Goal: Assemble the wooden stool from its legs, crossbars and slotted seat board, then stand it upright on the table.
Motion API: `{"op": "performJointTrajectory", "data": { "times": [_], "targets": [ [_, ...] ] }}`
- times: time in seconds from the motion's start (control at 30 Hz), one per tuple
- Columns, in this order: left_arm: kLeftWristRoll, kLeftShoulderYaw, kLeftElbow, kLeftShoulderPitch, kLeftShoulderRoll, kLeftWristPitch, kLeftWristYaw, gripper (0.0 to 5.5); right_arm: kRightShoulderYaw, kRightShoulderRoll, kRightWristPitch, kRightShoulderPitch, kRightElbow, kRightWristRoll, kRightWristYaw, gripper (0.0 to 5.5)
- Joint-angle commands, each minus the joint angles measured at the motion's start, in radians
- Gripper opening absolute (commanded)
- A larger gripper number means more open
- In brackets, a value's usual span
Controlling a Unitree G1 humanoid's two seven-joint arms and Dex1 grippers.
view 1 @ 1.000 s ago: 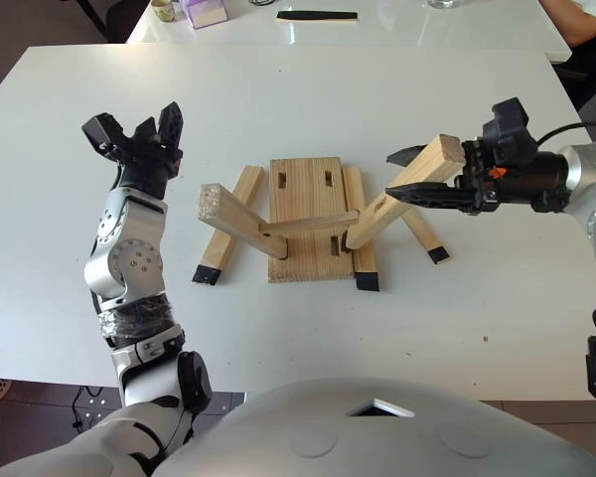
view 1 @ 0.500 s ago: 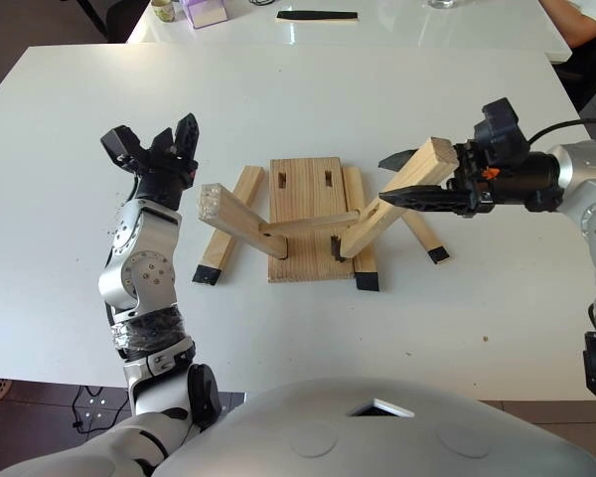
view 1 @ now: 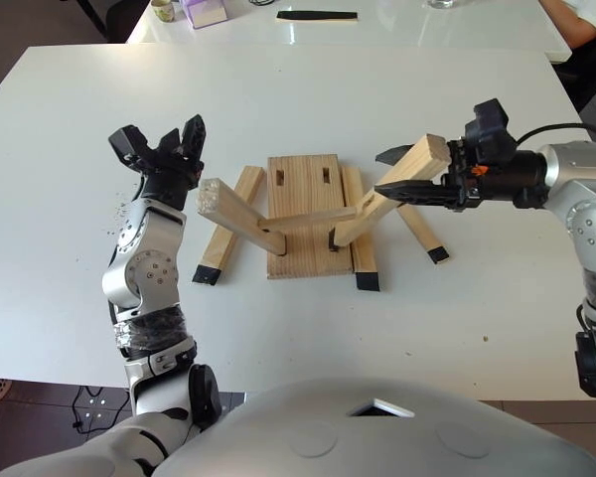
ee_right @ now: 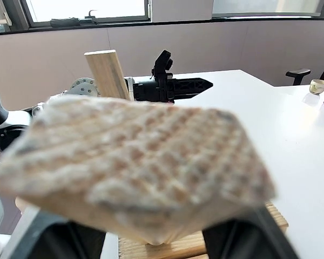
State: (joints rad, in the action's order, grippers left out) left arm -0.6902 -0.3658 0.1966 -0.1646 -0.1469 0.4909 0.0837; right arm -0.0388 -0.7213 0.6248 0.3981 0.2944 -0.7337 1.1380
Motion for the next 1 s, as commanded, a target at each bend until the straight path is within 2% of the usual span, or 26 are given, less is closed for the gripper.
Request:
{"op": "performJointTrajectory", "data": {
  "times": [0.03,0.37,0.8,1.0],
  "targets": [
    [-0.008,0.036,0.079,0.075,0.014,0.04,-0.004,3.06,-0.056,-0.03,-0.003,0.01,0.048,0.066,0.008,2.03],
    [0.073,0.203,0.242,0.215,0.037,0.033,0.007,3.06,-0.153,-0.041,-0.028,0.127,-0.018,0.163,0.045,2.03],
    [0.144,0.245,0.216,0.259,0.108,-0.055,-0.004,3.06,-0.224,-0.002,-0.024,0.169,-0.067,0.23,0.01,2.03],
    [0.253,0.353,0.231,0.262,0.127,-0.105,0.001,3.06,-0.313,0.013,0.019,0.263,-0.079,0.278,0.045,2.03]
  ]
}}
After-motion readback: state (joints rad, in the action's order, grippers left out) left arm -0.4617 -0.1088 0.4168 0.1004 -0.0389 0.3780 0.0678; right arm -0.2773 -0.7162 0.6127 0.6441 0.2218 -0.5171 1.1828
